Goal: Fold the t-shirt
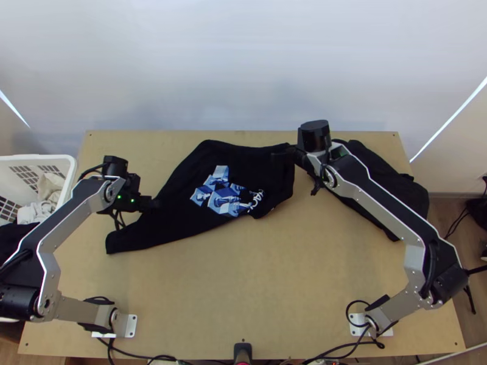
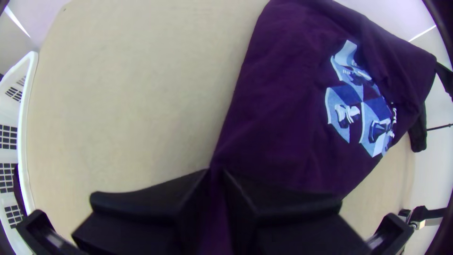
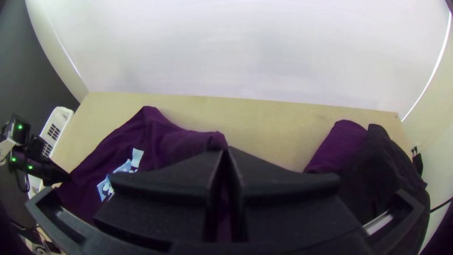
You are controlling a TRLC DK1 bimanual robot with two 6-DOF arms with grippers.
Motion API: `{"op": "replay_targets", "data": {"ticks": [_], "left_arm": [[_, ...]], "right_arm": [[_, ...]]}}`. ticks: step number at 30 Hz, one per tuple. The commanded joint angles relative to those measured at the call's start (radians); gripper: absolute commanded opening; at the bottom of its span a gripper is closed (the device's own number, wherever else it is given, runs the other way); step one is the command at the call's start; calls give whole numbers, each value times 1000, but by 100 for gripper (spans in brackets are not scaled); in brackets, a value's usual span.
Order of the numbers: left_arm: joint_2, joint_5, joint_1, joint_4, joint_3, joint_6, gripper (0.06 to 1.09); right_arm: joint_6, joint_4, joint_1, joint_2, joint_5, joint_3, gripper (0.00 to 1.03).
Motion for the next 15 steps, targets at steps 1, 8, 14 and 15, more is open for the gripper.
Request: {"op": "replay_targets", "data": {"ticks": [1,8,14,15], "left_arm": [[51,-8,13,70,43,-43,10],[75,-8,157,76,323,-207,10],[8,-8,183,16,616,-279,10],[-11,-8,183,2,659,-290,9]], "right_arm": [[23,1,-19,43,8,52,3],[29,-8,-29,95,26,190,3],[26,-8,-29,97,26,290,3],[29,-8,-29,85,26,299,3]]}}
